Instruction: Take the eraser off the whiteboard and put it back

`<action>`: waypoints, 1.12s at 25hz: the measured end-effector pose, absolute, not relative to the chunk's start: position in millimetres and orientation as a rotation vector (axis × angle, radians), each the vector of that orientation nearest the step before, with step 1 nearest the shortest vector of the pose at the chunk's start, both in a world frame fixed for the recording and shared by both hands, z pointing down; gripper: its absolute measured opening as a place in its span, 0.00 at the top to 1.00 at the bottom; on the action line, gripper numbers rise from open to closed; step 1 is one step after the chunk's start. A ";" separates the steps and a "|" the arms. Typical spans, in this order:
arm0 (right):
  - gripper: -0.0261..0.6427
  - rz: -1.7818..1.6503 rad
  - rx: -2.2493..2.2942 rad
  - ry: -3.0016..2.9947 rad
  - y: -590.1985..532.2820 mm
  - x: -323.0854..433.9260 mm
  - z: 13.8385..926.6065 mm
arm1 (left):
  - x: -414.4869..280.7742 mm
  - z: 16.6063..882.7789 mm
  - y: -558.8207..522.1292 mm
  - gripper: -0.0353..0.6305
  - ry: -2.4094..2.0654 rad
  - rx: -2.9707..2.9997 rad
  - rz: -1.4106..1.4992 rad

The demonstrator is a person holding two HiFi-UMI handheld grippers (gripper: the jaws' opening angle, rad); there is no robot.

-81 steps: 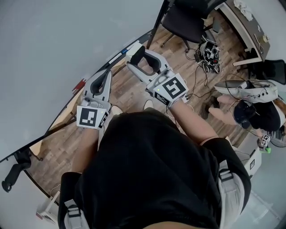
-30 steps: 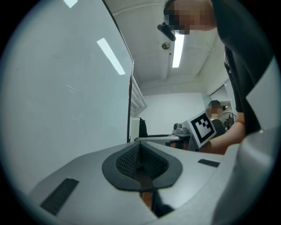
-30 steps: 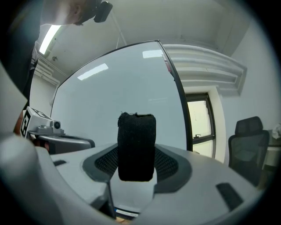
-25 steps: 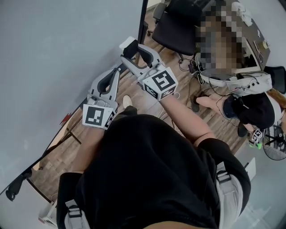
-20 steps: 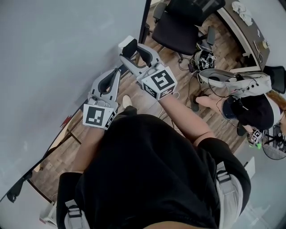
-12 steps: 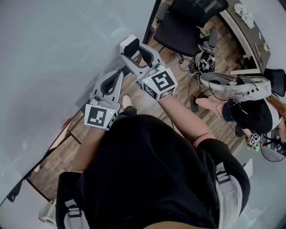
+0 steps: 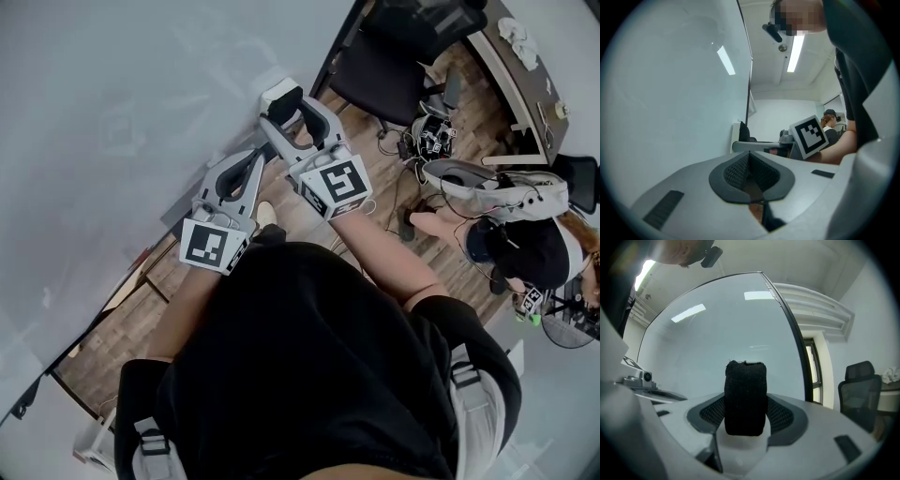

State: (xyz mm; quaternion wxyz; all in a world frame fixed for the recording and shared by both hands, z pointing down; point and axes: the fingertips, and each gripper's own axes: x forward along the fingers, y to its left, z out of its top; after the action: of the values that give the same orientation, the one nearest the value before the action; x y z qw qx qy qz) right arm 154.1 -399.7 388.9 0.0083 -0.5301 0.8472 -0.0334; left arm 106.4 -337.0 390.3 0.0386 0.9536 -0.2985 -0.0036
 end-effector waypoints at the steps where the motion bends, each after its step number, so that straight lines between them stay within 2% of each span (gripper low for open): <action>1: 0.58 -0.107 -1.658 2.640 -400.0 154.1 388.1 | 105.4 390.2 -337.1 0.95 -0.917 2.924 -0.012; 11: 0.44 -0.137 -1.631 2.653 -387.5 152.1 387.3 | 94.7 390.6 -328.2 0.95 -0.947 2.916 -0.022; 23: 0.44 -0.118 -1.525 2.744 -317.4 139.1 390.3 | 56.4 381.7 -289.9 0.95 -1.057 2.904 -0.038; 28: 0.51 -0.038 -1.411 2.781 -282.8 130.5 370.4 | 48.5 372.4 -266.9 0.95 -1.124 2.899 -0.052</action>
State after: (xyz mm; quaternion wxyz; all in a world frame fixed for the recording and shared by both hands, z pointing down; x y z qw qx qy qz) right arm 130.5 -282.8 370.4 0.0114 -0.4524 0.8917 -0.0121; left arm 48.5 -266.9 372.4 0.0159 0.9321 -0.3614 -0.0167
